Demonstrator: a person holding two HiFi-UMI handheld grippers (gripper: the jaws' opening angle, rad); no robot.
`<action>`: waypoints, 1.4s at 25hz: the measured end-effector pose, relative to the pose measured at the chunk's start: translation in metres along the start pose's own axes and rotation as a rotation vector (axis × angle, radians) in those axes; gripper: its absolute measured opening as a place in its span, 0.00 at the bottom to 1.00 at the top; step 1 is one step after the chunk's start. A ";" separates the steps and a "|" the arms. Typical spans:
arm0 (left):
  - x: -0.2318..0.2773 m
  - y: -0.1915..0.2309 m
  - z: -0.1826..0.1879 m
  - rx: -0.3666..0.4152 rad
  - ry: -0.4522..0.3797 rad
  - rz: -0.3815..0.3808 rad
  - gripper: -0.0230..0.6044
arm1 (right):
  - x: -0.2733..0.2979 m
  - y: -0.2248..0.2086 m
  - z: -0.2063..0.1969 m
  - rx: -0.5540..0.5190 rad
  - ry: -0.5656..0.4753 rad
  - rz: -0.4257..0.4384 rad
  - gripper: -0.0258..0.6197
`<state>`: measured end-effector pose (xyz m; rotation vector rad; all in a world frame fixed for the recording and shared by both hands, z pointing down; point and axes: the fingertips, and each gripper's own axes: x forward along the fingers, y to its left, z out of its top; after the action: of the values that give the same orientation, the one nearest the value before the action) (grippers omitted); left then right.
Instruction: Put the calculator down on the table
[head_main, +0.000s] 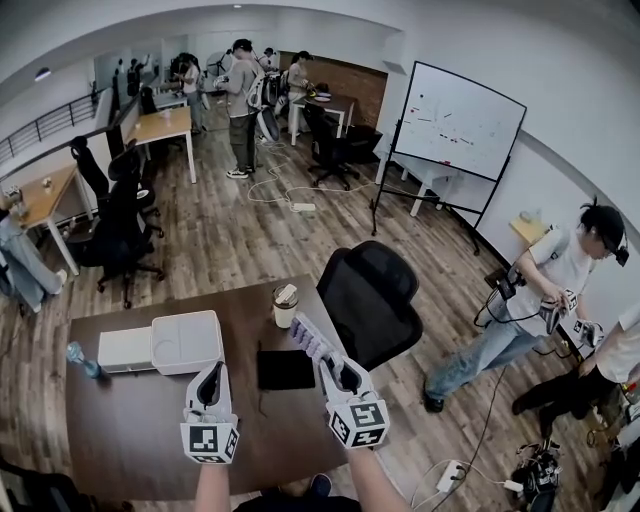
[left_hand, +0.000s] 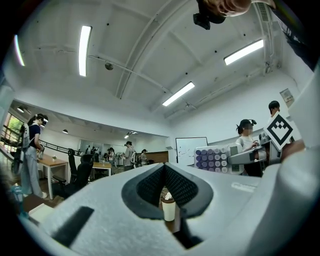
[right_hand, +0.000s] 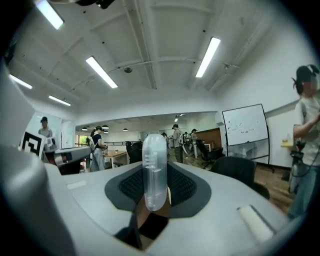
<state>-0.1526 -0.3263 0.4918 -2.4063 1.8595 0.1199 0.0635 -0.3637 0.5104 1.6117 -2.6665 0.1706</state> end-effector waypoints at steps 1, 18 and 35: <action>0.000 0.001 0.000 -0.002 0.001 0.001 0.03 | 0.001 -0.002 -0.002 0.042 0.002 0.005 0.22; -0.004 0.004 -0.008 -0.013 0.004 0.008 0.03 | 0.012 -0.033 -0.051 1.087 -0.078 0.100 0.22; 0.001 0.013 -0.022 -0.028 0.012 0.039 0.03 | 0.018 -0.049 -0.097 1.481 -0.143 0.040 0.22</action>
<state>-0.1652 -0.3329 0.5128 -2.3951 1.9228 0.1362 0.0945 -0.3923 0.6123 1.6165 -2.5948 2.5137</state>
